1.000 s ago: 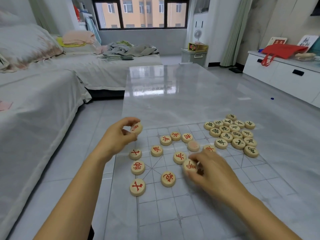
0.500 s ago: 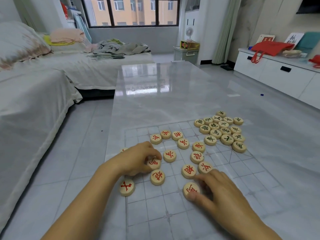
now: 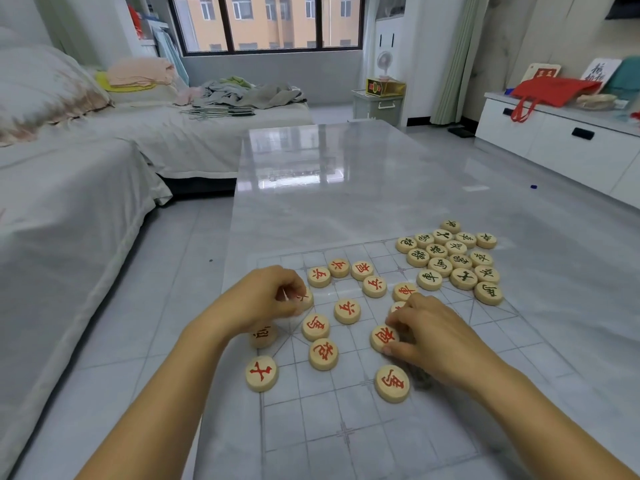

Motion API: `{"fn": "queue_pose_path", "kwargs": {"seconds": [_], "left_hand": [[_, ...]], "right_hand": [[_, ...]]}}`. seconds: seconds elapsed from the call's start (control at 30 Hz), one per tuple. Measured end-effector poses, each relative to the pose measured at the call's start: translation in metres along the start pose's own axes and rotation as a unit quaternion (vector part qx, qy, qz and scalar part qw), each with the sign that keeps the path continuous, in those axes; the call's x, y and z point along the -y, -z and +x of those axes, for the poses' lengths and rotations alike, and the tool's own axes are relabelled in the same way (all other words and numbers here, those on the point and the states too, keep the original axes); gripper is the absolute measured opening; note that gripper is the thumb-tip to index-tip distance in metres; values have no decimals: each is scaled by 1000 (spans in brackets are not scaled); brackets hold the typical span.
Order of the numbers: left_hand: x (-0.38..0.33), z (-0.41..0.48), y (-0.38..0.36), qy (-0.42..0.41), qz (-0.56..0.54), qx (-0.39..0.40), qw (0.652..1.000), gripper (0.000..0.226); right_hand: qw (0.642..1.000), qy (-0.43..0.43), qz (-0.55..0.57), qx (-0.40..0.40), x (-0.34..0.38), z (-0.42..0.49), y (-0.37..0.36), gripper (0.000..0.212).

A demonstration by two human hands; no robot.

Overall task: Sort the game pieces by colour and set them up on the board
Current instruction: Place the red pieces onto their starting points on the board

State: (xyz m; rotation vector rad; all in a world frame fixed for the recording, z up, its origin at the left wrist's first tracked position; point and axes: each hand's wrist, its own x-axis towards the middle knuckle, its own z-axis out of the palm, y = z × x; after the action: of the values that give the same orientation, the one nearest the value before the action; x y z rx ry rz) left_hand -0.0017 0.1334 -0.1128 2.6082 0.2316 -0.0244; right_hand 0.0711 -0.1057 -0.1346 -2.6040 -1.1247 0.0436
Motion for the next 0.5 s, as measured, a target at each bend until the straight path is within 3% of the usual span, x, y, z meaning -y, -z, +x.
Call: {"fn": "queue_pose_path", "kwargs": {"seconds": [0.2,0.3,0.33,0.5], "left_hand": [[16,13,-3,65,-43,-73,994,23],[16,17,-9,60,-48,-84,993,27],[15,18,-11,57,-52,-86,993,27],[7,19,-18,19,-58,-83,995,29]], "right_hand": [[997,0,66,-26,48,-32,4,39],[997,54,-33,-32,81,-44,-24,40],[997,33,-52,-37,85,-46,-33,43],[994,-1,-34,-102,88,-44,-54,47]]}}
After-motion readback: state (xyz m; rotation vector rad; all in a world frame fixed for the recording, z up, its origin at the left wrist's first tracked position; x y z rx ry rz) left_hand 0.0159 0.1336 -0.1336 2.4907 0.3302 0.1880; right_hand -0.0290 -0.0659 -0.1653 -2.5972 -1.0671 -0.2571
